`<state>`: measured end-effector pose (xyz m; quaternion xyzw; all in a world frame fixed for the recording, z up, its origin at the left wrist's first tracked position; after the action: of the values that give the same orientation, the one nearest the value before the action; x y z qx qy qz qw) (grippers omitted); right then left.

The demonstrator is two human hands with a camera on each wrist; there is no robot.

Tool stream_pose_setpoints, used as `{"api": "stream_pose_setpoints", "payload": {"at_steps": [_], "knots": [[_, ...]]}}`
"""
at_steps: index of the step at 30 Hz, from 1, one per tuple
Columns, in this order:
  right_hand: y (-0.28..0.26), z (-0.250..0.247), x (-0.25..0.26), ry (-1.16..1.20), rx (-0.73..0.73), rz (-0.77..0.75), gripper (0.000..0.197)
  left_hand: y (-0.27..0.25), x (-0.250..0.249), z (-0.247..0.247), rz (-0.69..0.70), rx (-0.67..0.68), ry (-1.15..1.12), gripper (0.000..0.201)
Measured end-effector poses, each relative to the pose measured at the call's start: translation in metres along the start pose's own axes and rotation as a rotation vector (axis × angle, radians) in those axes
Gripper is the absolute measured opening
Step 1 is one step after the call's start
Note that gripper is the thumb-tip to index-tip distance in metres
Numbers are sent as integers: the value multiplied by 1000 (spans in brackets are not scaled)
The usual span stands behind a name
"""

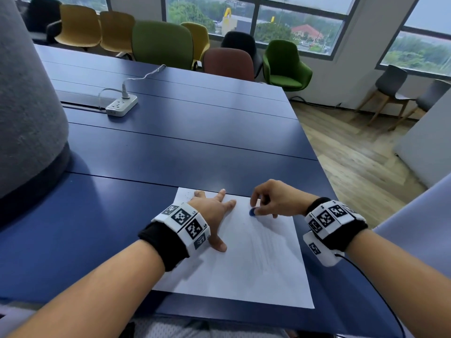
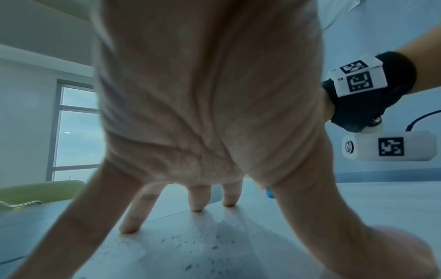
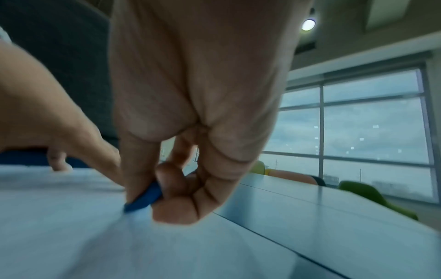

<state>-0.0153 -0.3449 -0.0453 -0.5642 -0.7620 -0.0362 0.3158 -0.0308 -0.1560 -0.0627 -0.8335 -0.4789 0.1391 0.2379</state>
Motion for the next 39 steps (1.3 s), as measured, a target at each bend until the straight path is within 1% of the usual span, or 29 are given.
{"api": "stream_pose_setpoints", "payload": {"at_steps": [1, 2, 3, 4, 6, 7, 8, 10, 11, 12, 15, 16, 17, 19, 20, 21, 22, 25, 26, 29, 30, 31, 33, 34, 35, 38, 39], "knots": [[-1, -1, -2, 25, -67, -3, 12, 0, 0, 1, 2, 1, -4, 123], [-3, 0, -4, 49, -87, -6, 10, 1, 0, 1, 3, 2, -9, 123], [-7, 3, -5, 72, -57, -12, 7, 1, 0, 1, 1, 4, -11, 123], [-11, 6, -4, 85, 10, -22, 3, 1, 0, 1, -2, 7, -10, 124], [-19, 11, 2, 62, 147, -41, 3, 1, -1, 1, -6, 12, -8, 124], [-19, 11, 3, 31, 152, -41, 3, 1, -1, 1, -8, 16, -10, 124], [-16, 8, 2, 8, 103, -33, 2, 1, -1, 1, -10, 19, -11, 124], [-11, 3, 0, -13, -46, -28, 4, 1, -1, 1, -6, 17, -6, 124], [-10, 4, -1, -11, -84, -32, 4, 1, -2, 1, -3, 15, -1, 124], [-11, 5, -1, -4, -78, -43, 4, 2, -2, 2, -1, 13, 3, 124], [-20, 16, 7, 3, 107, -77, 7, 1, -2, 2, -7, 14, 0, 123], [-20, 18, 9, -24, 130, -81, 10, 1, -2, 1, -7, 14, 0, 123], [-17, 17, 10, -58, 100, -84, 12, 0, -2, 1, -7, 15, 2, 123], [-8, 13, 11, -113, -26, -91, 18, 0, -2, 0, -4, 12, 3, 122], [-4, 12, 11, -124, -75, -99, 18, 0, -2, 0, -2, 10, 3, 122], [-3, 13, 10, -124, -91, -107, 16, 0, -2, 1, 0, 7, 6, 122], [-4, 15, 10, -119, -70, -115, 14, 0, -2, 1, 0, 2, 11, 123], [-12, 20, 18, -106, 108, -111, 9, 0, -2, 0, -5, -4, 13, 123], [-12, 19, 20, -115, 111, -109, 9, 0, -1, 0, -5, -1, 10, 122], [-4, 14, 19, -151, -16, -100, 15, 0, -1, 0, -4, 4, 9, 122], [-4, 14, 19, -152, -8, -89, 16, 0, -1, 0, -3, 3, 12, 122], [-7, 16, 19, -147, 43, -77, 15, 0, -1, 1, -3, 2, 15, 122], [-18, 23, 25, -154, 215, -64, 11, -1, -1, 0, -6, -1, 13, 122], [-21, 25, 27, -155, 269, -61, 10, -1, -1, 0, -7, 0, 12, 122], [-22, 25, 27, -154, 265, -60, 10, -1, -1, -1, -10, 3, 11, 122], [-19, 19, 22, -138, 89, -53, 12, -1, -1, -1, -8, 11, 11, 122], [-20, 20, 21, -142, 86, -50, 12, -1, -1, -1, -7, 11, 10, 122]]}}
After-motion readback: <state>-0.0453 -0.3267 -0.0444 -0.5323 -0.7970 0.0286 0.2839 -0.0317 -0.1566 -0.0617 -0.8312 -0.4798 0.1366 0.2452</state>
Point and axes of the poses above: each hand's wrist, its own y-axis towards the middle knuckle, its own z-axis out of the palm, x = y × z, the point moved 3 cm from there along y, towards the middle knuckle, and after that the axes turned 1 degree about -z, right-handed, at the moved point
